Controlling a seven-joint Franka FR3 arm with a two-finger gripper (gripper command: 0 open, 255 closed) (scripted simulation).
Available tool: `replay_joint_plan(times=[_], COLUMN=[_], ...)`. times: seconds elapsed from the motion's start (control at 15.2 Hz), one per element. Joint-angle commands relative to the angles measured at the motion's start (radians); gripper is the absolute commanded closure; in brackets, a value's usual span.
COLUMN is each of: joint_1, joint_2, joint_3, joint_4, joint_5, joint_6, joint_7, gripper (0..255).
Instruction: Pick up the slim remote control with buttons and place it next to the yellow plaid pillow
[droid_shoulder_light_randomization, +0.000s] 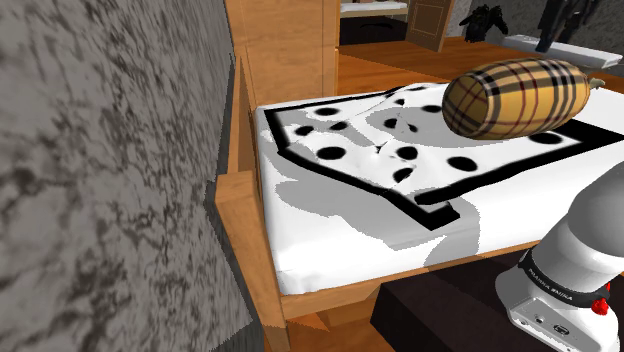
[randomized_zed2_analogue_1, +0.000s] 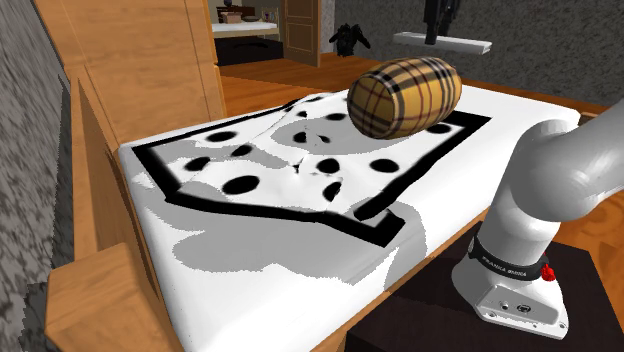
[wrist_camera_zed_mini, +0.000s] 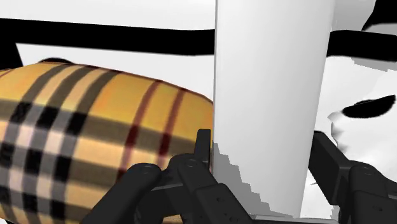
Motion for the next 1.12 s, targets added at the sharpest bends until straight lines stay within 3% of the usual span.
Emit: replay_joint_plan(times=[0.0,0.59,1.06], joint_1=[-0.011,-0.035,-0.012], joint_2=[-0.005,0.032,0.118], joint_3=[-0.04,-0.243,-0.432], joint_4=[0.009,0.107,0.242], joint_5=[-0.028,-0.14,-0.191], joint_6=[-0.005,-0.007,0.008], joint_7=[-0.049,-0.272,-0.457], gripper=[255,255,255])
